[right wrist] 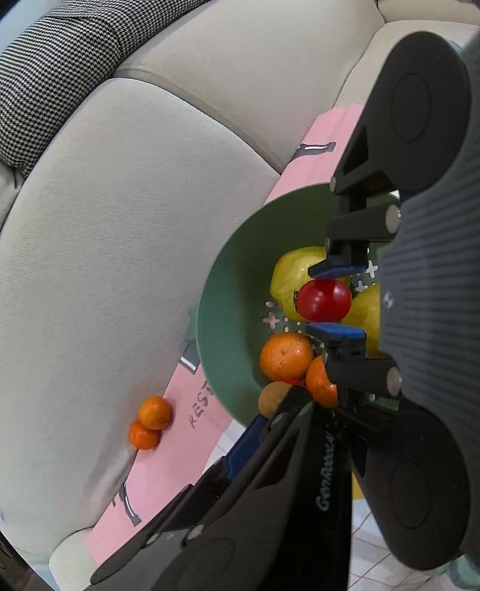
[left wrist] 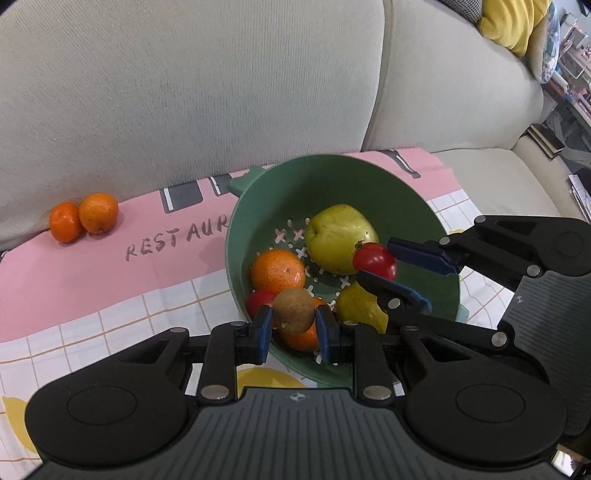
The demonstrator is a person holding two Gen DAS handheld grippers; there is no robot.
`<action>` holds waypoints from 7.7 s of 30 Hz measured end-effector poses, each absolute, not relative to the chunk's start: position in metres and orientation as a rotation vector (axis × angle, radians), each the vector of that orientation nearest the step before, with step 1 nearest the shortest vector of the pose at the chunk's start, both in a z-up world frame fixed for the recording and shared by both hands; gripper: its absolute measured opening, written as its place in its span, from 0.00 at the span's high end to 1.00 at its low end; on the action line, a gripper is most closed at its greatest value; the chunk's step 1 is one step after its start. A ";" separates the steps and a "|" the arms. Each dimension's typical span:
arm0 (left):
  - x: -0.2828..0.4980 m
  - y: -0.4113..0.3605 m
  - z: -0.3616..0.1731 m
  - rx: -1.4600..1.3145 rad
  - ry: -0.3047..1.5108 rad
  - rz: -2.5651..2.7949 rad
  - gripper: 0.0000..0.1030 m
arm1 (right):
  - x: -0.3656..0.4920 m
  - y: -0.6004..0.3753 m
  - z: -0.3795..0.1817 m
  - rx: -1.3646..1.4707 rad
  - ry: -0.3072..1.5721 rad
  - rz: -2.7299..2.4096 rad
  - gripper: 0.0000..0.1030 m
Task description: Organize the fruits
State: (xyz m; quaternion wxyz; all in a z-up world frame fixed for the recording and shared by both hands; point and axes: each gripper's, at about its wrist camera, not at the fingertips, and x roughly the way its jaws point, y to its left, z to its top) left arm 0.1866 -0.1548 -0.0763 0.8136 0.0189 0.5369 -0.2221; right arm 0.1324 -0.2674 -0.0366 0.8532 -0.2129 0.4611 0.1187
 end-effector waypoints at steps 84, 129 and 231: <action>0.211 0.035 -0.060 -0.392 1.039 -0.168 0.48 | 0.169 -0.141 -0.020 -0.133 0.971 0.338 0.36; 0.315 0.064 -0.150 -0.487 1.075 -0.162 0.58 | 0.279 -0.102 -0.116 -0.109 0.948 0.325 0.61; 0.300 0.001 -0.131 -0.117 1.025 -0.228 0.54 | 0.221 -0.144 -0.079 -0.127 1.059 0.327 0.60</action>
